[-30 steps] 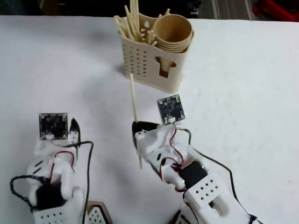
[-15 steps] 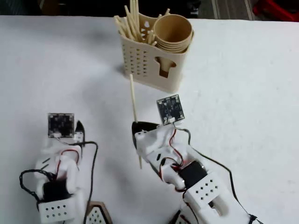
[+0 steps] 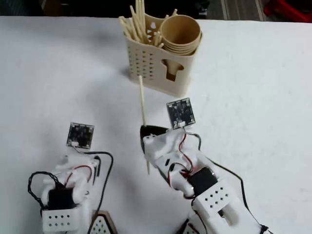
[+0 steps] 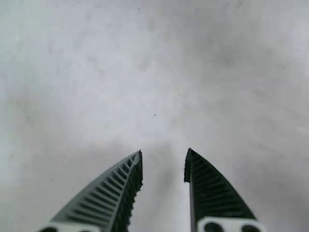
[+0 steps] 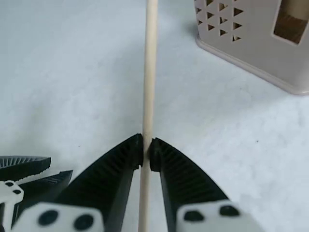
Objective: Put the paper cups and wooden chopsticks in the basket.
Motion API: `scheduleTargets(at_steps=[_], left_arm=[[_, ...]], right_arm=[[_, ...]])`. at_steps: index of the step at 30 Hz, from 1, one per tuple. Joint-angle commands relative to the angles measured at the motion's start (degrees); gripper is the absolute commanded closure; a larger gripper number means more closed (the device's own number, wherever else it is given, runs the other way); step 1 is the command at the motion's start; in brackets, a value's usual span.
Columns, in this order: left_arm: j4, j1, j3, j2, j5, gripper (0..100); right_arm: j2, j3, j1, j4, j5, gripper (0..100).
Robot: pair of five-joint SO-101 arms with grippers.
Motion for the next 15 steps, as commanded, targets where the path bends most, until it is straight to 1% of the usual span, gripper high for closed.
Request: scheduleTargets(at_steps=[1,6,9,12,15], left_arm=[[0.7,0.7,-0.3,-0.3,-0.1,85],[0.7,0.7,-0.3,-0.3,-0.1,85],[0.7,0.7,-0.3,-0.3,-0.1,85],[0.7,0.7,-0.3,-0.3,-0.1,85],[0.7,0.7,-0.3,-0.3,-0.1,85]], right_arm=[[-1.3,-0.8,1.5,-4.4,-0.4,98.1],[-1.8,-1.2,3.8,-9.3,-0.1,98.1],[-4.8,-3.1,5.7,-11.5,0.1,98.1],[-8.7,-6.2,5.2,-11.7,0.3,98.1],[-10.5,-10.5,4.1,-11.9,3.2,98.1]])
